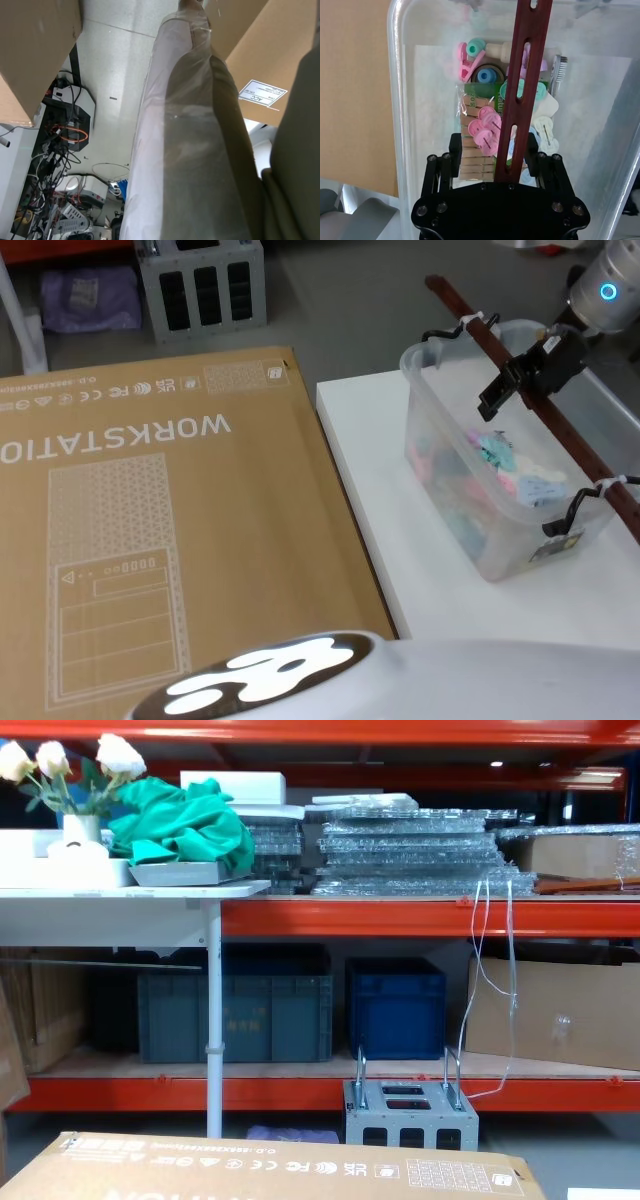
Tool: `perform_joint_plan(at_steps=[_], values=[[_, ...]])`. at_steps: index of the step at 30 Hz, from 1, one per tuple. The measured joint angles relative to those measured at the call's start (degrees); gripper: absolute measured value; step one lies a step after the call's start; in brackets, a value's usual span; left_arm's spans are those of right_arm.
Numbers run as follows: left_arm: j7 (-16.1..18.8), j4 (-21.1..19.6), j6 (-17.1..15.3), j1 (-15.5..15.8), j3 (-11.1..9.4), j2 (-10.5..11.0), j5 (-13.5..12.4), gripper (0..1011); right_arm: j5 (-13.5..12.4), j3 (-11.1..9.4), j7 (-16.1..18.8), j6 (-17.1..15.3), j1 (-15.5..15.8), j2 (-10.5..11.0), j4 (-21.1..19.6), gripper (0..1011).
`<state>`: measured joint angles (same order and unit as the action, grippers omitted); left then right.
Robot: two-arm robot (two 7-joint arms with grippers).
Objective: Use one hand to grasp the basket and place it at the designated location.
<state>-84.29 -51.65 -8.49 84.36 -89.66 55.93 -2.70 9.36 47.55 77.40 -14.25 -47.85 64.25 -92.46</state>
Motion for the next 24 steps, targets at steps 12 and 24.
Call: perform_joint_plan(at_steps=[12, 24], values=[[0.0, 0.0, 0.0, 0.0, 0.0, 0.0, 0.0, 0, 0.0, 0.0, -0.1, -0.1, 0.0, 0.1, -0.1, 365], [0.0, 0.0, 0.0, 0.0, 0.0, 0.0, 0.0, 0, 0.0, 0.1, -0.1, -0.1, 0.0, 0.1, -0.1, 239]])
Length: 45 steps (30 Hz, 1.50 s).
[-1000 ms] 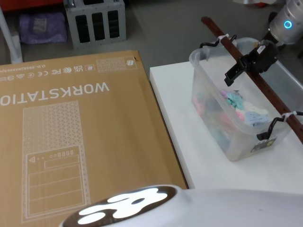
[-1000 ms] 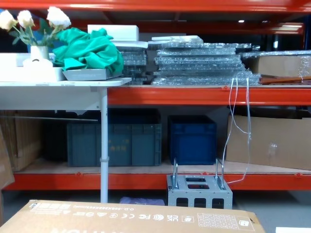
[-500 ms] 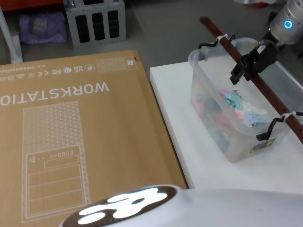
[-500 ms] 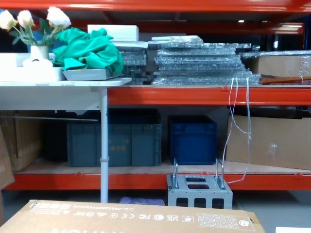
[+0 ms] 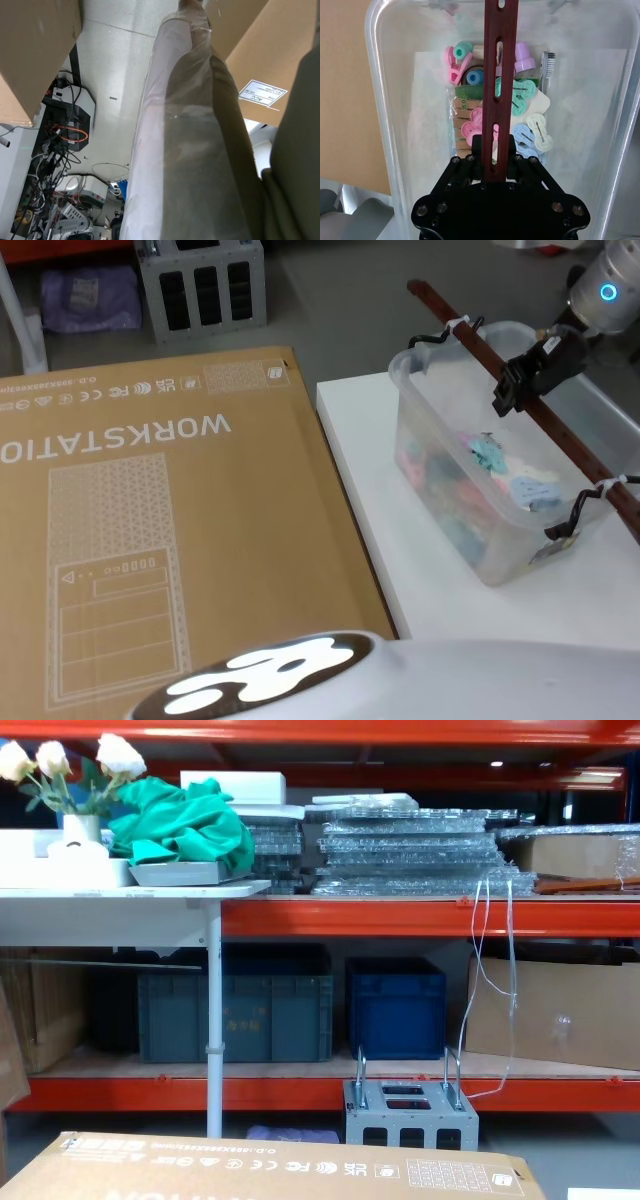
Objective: Use one hand to grasp the basket and place it at the designated location.
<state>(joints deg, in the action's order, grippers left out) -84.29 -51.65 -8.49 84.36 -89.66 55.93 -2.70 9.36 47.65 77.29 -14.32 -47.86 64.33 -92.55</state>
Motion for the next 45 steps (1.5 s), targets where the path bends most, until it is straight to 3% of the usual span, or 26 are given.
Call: perform_joint_plan(at_steps=[11, 19, 31, 37, 45], values=[[0.0, 0.0, 0.0, 0.0, 0.0, 0.0, 0.0, 0, 0.1, -0.3, 0.3, -0.1, -0.4, 0.3, -0.9, 239], [0.0, 0.0, 0.0, 0.0, 0.0, 0.0, 0.0, 0, -1.3, -3.0, 0.6, -3.6, -1.6, 1.9, -3.9, 239], [0.0, 0.0, 0.0, 0.0, 0.0, 0.0, 0.0, 0, -0.8, -4.0, 1.7, -6.3, -3.8, 2.3, -5.9, 239], [0.0, 0.0, 0.0, 0.0, 0.0, 0.0, 0.0, 0, -0.5, -4.0, 4.0, -6.2, -5.8, 1.6, -5.5, 239], [0.0, 0.0, 0.0, 0.0, 0.0, 0.0, 0.0, 0, -2.0, -2.6, 10.3, -3.9, -10.4, -0.6, -1.4, 239]])
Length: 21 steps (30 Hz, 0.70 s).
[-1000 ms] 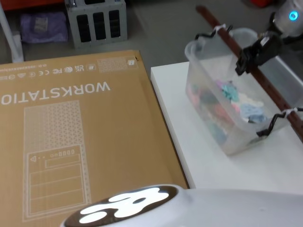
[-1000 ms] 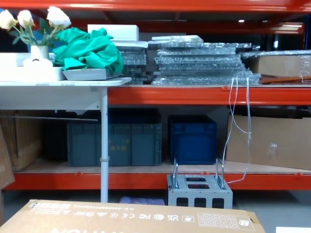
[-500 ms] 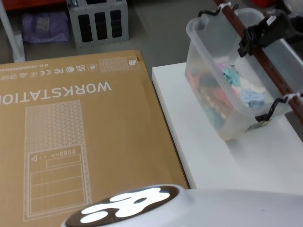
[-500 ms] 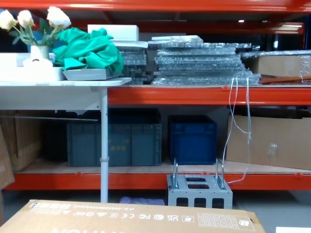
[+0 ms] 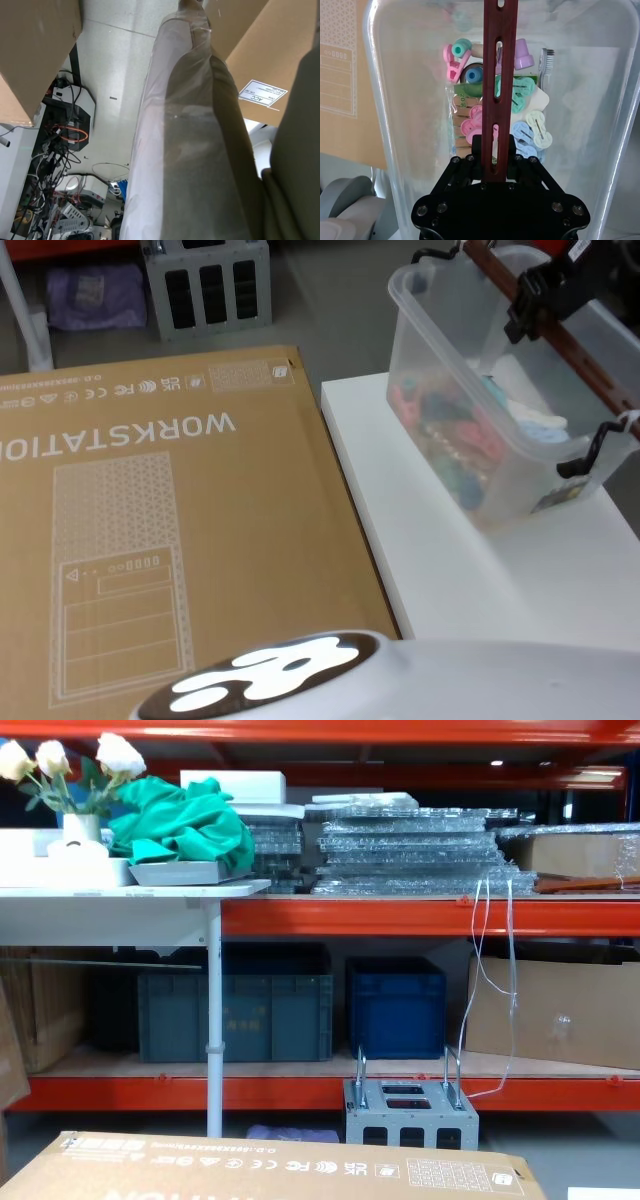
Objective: Use one hand to grasp the basket and place it at the designated location.
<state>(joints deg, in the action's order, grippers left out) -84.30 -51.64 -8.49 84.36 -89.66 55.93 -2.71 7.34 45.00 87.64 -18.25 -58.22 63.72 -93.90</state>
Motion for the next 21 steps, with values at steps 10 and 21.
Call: perform_joint_plan(at_steps=[10, 21], values=[[0.0, 0.0, 0.0, 0.0, 0.0, 0.0, 0.0, 0, 1.2, 2.3, 4.2, 1.6, -5.2, -3.6, 4.5, 239], [0.0, 0.0, 0.0, 0.0, 0.0, 0.0, 0.0, 0, 1.9, 6.0, 5.6, 10.1, -10.8, -13.2, 13.3, 240]])
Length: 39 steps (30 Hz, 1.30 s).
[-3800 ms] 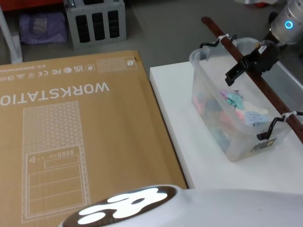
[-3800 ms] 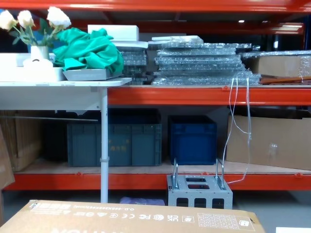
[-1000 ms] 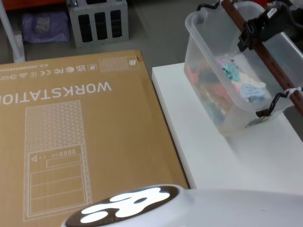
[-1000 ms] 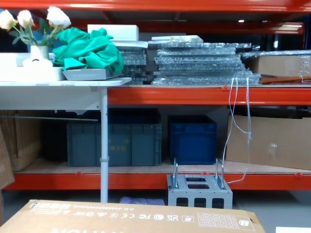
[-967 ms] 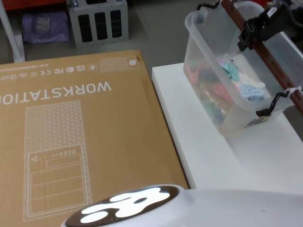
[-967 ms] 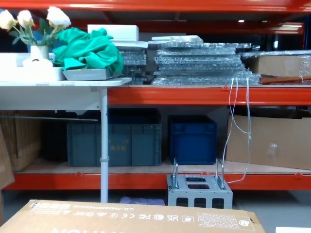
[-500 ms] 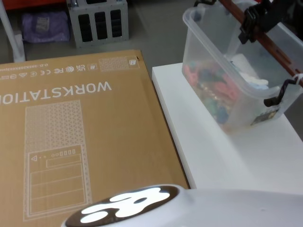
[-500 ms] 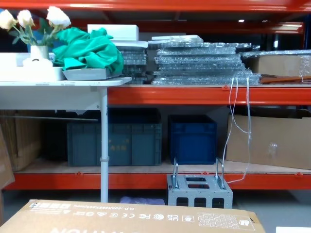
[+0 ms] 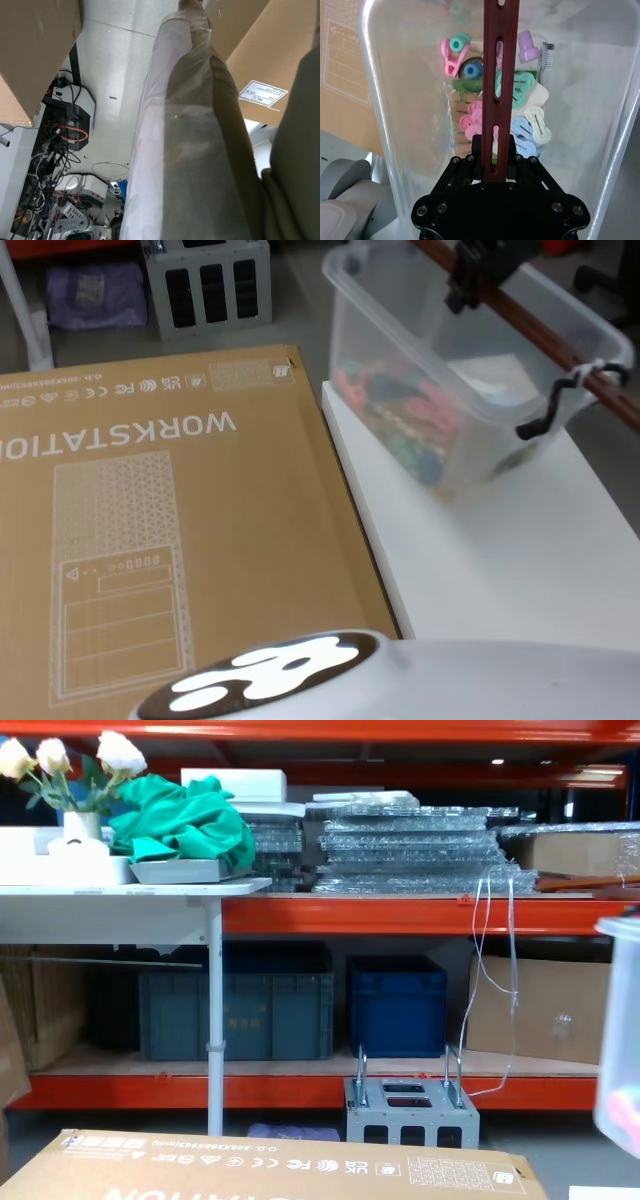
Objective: Use one hand to grasp the basket and place it at the designated location.
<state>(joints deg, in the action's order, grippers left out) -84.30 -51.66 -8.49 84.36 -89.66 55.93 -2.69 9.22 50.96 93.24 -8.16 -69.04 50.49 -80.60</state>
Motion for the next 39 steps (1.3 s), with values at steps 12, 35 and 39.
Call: perform_joint_plan(at_steps=[12, 35, 39], values=[[0.0, 0.0, 0.0, 0.0, 0.0, 0.0, 0.0, 0, -0.8, 4.1, 0.8, 12.1, -5.3, -12.5, 12.3, 239], [0.0, 0.0, 0.0, 0.0, 0.0, 0.0, 0.0, 0, -5.9, 9.2, 2.6, 28.2, -9.0, -28.0, 24.4, 239], [0.0, 0.0, 0.0, 0.0, 0.0, 0.0, 0.0, 0, -6.8, 10.1, 3.0, 30.7, -9.2, -29.8, 24.7, 239]])
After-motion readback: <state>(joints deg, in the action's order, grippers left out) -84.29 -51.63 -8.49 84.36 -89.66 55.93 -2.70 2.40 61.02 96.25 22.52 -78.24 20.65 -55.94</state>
